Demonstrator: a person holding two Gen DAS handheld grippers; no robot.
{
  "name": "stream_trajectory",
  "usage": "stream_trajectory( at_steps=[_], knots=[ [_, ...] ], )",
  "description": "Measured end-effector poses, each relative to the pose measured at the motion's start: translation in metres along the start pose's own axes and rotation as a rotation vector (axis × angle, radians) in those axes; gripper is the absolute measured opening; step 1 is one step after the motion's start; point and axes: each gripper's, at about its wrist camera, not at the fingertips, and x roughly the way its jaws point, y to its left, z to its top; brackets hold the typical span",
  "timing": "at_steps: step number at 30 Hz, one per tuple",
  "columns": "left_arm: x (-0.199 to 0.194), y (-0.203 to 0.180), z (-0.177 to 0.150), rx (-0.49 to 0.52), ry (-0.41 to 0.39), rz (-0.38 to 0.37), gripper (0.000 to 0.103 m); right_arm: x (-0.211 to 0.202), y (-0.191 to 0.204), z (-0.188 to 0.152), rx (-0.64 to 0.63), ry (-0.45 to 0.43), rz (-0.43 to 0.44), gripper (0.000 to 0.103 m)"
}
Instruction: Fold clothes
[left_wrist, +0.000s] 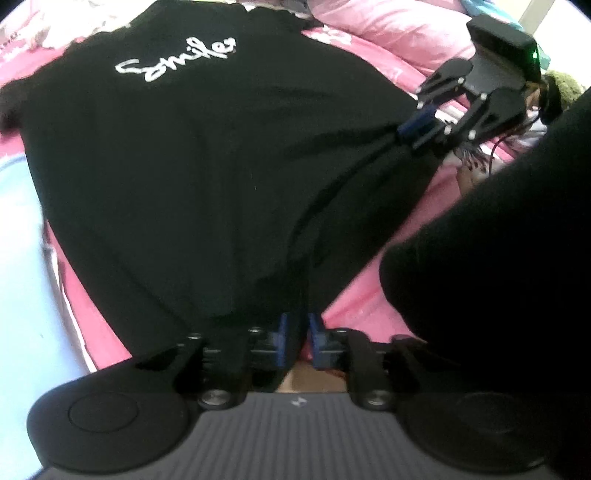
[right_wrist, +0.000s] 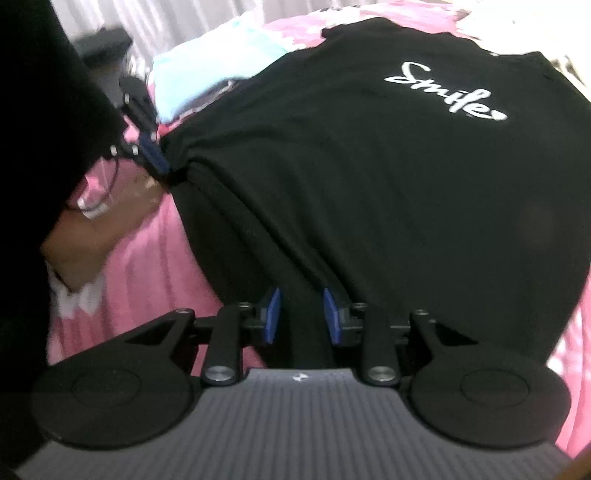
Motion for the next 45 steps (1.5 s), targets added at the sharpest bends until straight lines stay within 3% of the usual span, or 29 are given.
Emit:
stream_trajectory(
  at_steps=[7, 10, 13, 14, 16, 21, 30, 37, 45],
  knots=[
    [0.007, -0.009, 0.01, 0.04, -0.017, -0.004, 0.032, 0.012, 0.004, 0.002, -0.032, 0.024, -0.01, 0.027],
    [0.011, -0.011, 0.014, 0.055, -0.031, -0.015, 0.032, 0.014, 0.002, 0.001, -0.018, 0.04, -0.009, 0.03],
    [0.019, -0.016, 0.017, 0.078, -0.039, -0.012, 0.025, 0.02, 0.005, -0.001, -0.014, 0.043, 0.002, 0.03],
    [0.022, -0.018, 0.017, 0.089, -0.036, 0.0, 0.015, 0.019, 0.006, -0.001, -0.023, 0.044, 0.009, 0.027],
    [0.028, -0.02, 0.018, 0.112, -0.029, 0.025, 0.003, 0.016, 0.011, -0.002, -0.05, 0.05, 0.031, 0.011],
    [0.023, -0.021, 0.017, 0.131, -0.042, 0.018, 0.001, 0.01, 0.028, -0.011, -0.16, 0.071, 0.06, 0.003],
    [0.019, -0.019, 0.008, 0.142, -0.014, -0.009, 0.001, 0.007, 0.026, -0.02, -0.181, 0.106, 0.076, 0.004],
    [0.021, -0.022, 0.01, 0.161, -0.009, 0.006, 0.005, -0.002, 0.015, 0.008, -0.133, -0.004, 0.068, 0.009],
    [0.02, -0.021, 0.008, 0.151, -0.02, 0.025, 0.002, 0.035, 0.027, 0.007, -0.22, 0.015, 0.065, 0.014]
  ],
)
